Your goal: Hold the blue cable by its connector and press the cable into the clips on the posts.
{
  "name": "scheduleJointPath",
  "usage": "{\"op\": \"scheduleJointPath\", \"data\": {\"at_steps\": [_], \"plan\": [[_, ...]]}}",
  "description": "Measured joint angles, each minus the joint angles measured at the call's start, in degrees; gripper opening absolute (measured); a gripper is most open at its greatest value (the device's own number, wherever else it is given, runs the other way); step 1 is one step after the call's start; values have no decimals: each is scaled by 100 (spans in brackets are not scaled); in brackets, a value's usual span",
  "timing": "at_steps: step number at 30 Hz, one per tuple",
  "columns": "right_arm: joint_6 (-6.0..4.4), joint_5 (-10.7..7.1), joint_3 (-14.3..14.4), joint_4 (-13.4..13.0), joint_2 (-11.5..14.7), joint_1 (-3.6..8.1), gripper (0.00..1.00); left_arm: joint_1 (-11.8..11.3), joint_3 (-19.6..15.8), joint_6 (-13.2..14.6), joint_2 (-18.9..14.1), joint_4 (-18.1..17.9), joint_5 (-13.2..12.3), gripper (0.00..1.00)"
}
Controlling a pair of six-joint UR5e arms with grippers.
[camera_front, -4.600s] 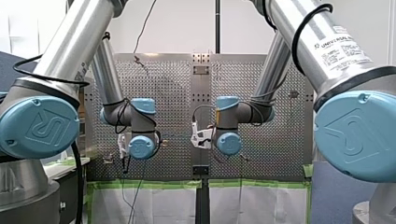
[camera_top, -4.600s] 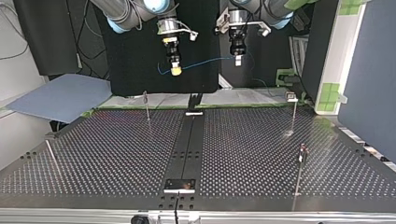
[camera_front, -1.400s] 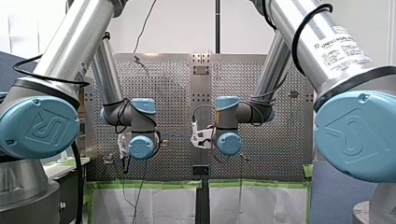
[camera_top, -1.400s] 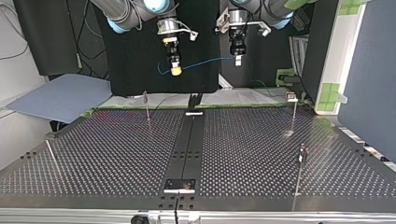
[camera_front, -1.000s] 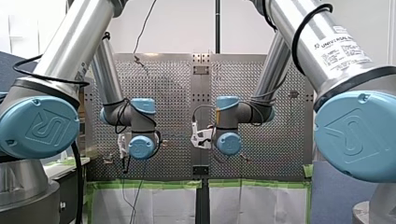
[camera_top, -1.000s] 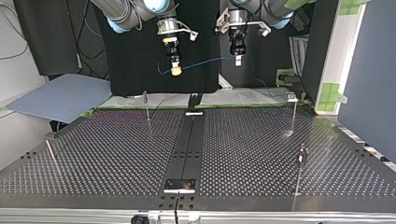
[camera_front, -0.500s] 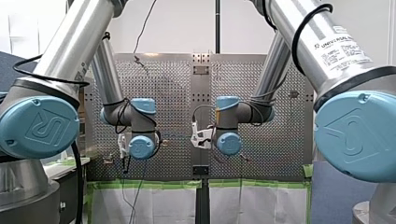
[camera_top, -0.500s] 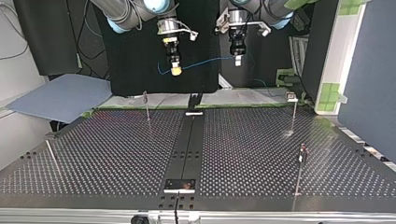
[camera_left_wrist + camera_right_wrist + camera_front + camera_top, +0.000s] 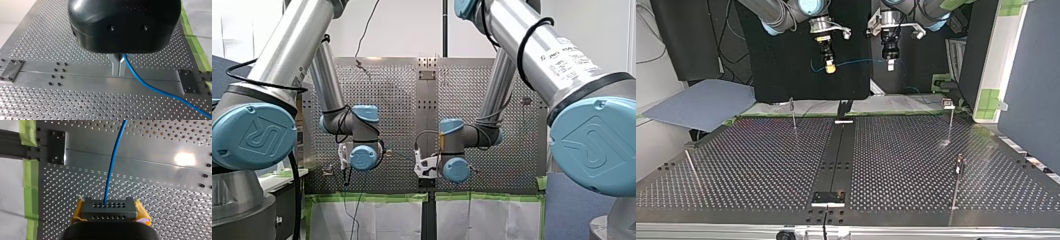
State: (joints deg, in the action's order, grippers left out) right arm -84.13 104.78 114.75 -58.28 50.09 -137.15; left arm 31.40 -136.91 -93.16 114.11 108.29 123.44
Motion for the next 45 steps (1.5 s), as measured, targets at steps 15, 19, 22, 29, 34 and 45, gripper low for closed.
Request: {"op": "scheduleJointPath", "data": {"at_steps": [15,19,22,29,34,45], "plan": [[0,0,0,0,-37,-1,0,-41,-229,193,-106,284,-136,0],[0,0,0,0,-38,-1,0,-43,-266,216,-112,536,-147,0],[0,0,0,0,-37,-1,0,-44,-270,218,-113,706,-149,0],[0,0,0,0,-38,-1,0,-44,-272,220,-114,804,-149,0],[-4,5,-5,5,-34,-5,0,-51,-279,219,-110,801,-148,0],[-358,268,-338,427,389,-316,0,-98,-227,-91,-494,1109,56,0]]}}
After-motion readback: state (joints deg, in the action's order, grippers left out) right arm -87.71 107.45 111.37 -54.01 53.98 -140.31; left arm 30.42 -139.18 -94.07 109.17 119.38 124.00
